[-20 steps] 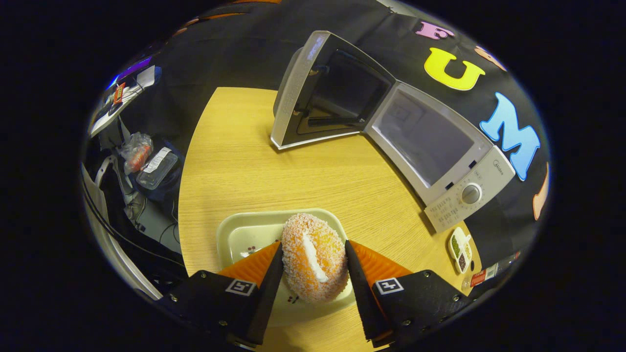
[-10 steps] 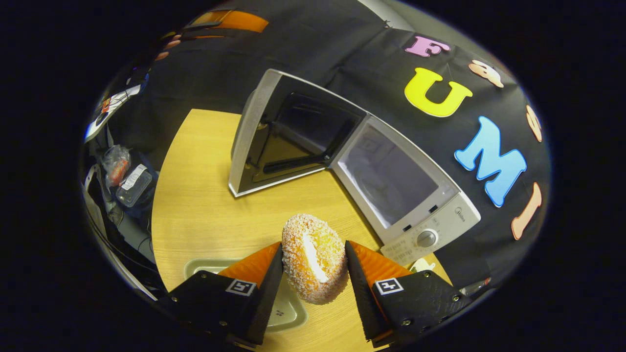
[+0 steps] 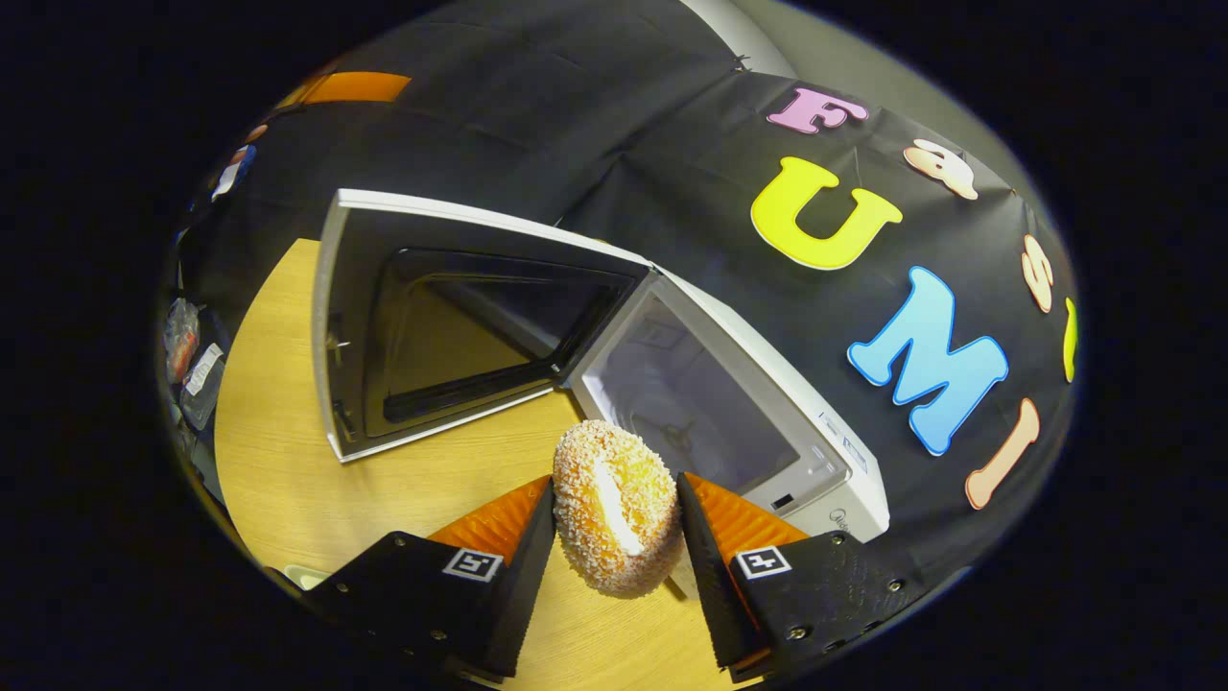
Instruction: Open the microwave oven with the left hand, put the food in, and close the microwave oven.
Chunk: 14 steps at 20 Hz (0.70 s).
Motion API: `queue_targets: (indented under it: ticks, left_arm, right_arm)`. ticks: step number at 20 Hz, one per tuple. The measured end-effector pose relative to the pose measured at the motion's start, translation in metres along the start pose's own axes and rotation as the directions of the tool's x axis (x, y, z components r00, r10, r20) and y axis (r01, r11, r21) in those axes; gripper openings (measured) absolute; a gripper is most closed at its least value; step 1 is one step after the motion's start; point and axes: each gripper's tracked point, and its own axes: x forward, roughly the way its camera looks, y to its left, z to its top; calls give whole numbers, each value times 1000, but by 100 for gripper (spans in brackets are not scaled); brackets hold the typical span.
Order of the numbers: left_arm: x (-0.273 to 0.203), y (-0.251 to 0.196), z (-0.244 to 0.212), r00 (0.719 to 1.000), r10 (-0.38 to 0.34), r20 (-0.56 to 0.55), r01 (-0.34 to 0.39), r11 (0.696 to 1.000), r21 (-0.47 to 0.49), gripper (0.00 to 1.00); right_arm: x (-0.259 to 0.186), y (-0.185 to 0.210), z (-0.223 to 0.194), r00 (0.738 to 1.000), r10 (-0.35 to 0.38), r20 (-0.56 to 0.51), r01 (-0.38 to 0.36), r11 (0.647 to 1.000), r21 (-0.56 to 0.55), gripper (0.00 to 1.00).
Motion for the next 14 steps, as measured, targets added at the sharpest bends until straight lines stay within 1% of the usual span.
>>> queue_targets:
  ticks: [4,7,10,11,13,14]
  left_arm:
    - [22,23,-6,1000,17,0,-17,1000,-1,99]
    - [33,37,-14,999,35,-11,-35,999,7,99]
    - [39,53,-21,998,51,-30,-50,998,33,94]
    - [41,58,-24,998,60,-36,-58,997,44,94]
    - [45,71,-32,996,76,-56,-72,995,67,99]
    - [47,76,-36,995,81,-65,-76,994,73,99]
  right_arm:
    - [37,-17,14,999,-44,10,44,999,-26,74]
    - [66,-29,15,997,-81,20,81,996,-37,74]
    - [95,-42,3,993,-119,1,119,992,-38,74]
    - [106,-46,-1,991,-136,-4,136,990,-39,74]
    - [127,-52,-11,986,-167,-25,165,985,-51,73]
    - [137,-54,-14,984,-178,-31,176,983,-56,73]
